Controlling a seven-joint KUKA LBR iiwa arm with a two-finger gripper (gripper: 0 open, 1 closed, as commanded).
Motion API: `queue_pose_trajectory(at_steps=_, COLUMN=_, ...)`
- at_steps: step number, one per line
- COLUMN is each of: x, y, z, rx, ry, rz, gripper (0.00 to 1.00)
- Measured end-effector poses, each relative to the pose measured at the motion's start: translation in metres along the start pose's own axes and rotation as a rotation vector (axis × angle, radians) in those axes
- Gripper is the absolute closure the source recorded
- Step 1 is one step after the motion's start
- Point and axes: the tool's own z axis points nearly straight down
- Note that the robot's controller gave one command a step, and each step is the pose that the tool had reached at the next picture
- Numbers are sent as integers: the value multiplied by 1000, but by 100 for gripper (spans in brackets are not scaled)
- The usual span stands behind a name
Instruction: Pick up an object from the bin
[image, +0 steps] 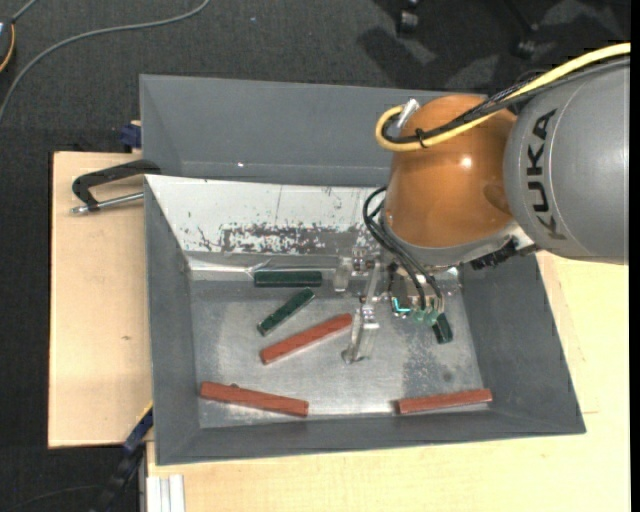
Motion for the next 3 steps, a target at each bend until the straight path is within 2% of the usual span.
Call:
queue_pose_trajectory(at_steps=1, x=-24, y=19, z=144, rx=-1, ry=-1, rz=81, gripper=0)
queue_pose_trajectory(at_steps=2, x=-25, y=19, z=139, rx=-2, ry=-8, rz=82, gripper=100)
queue_pose_trajectory(at_steps=3, x=-31, y=8, z=-32, rx=-4, ry=-22, rz=59, gripper=100)
